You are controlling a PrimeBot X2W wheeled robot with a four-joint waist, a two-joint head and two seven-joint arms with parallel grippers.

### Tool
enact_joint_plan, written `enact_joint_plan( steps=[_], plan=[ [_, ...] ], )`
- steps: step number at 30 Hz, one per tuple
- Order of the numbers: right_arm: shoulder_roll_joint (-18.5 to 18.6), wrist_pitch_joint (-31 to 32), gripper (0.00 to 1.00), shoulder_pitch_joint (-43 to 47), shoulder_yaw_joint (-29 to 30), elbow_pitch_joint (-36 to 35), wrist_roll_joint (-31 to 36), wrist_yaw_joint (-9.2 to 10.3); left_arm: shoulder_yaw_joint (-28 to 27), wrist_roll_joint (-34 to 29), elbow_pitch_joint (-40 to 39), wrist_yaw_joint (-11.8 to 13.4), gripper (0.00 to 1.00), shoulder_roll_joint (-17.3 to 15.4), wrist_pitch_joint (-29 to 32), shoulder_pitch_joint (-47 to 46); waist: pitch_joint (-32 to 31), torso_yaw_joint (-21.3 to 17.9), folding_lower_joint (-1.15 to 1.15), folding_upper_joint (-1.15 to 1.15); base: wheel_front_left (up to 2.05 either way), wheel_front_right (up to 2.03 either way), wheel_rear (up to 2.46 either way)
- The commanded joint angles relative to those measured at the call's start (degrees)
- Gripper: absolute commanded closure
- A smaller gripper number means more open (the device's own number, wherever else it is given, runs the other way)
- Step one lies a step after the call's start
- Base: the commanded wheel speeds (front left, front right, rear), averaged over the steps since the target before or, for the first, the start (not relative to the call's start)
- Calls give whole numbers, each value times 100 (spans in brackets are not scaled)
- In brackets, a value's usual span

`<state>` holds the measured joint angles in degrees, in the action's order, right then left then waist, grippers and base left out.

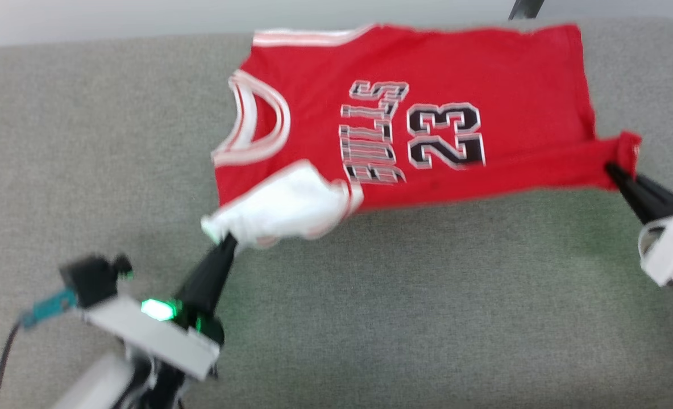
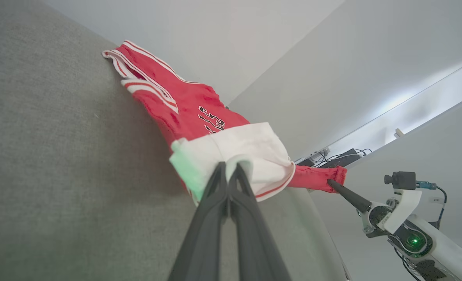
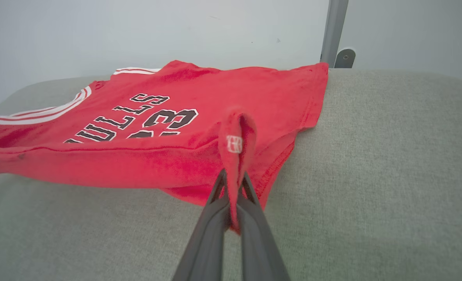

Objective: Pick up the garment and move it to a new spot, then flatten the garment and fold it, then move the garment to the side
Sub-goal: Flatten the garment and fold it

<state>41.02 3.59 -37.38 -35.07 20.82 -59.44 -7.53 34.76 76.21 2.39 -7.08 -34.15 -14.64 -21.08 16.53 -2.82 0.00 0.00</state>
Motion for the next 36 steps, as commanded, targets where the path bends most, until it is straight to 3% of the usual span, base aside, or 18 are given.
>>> enact_joint_plan(
  steps=[1, 10, 18, 23, 30, 36],
  plan=[
    [85, 39, 100, 402, 230, -251, 14, 8, -76, 1, -368, 101, 100, -91, -34, 414, -146, -28, 0, 0, 0, 0, 0],
    [14, 344, 100, 1901, 1214, -1133, 340, 8, -378, -210, -1769, 605, 100, -315, -53, 1804, -140, -118, 0, 0, 0, 0, 0],
    [-482, 933, 100, 2853, 2353, -1971, 881, 8, -586, -440, -2527, 938, 100, -476, -39, 2361, -9, -187, 0, 0, 0, 0, 0],
    [-857, 1423, 100, 2735, 2751, -2073, 1152, 8, -490, -558, -2256, 856, 100, -390, 232, 1732, 76, -158, 0, 0, 0, 0, 0],
    [-1019, 1933, 100, 2066, 2892, -1832, 1493, 8, -307, -611, -1405, 560, 100, -158, 931, 352, 312, -109, 0, 0, 0, 0, 0],
    [-1117, 2086, 100, 1542, 2856, -1321, 1689, 8, -390, -699, -492, 501, 100, 205, 983, -621, 492, -119, 0, 0, 0, 0, 0]
  ],
)
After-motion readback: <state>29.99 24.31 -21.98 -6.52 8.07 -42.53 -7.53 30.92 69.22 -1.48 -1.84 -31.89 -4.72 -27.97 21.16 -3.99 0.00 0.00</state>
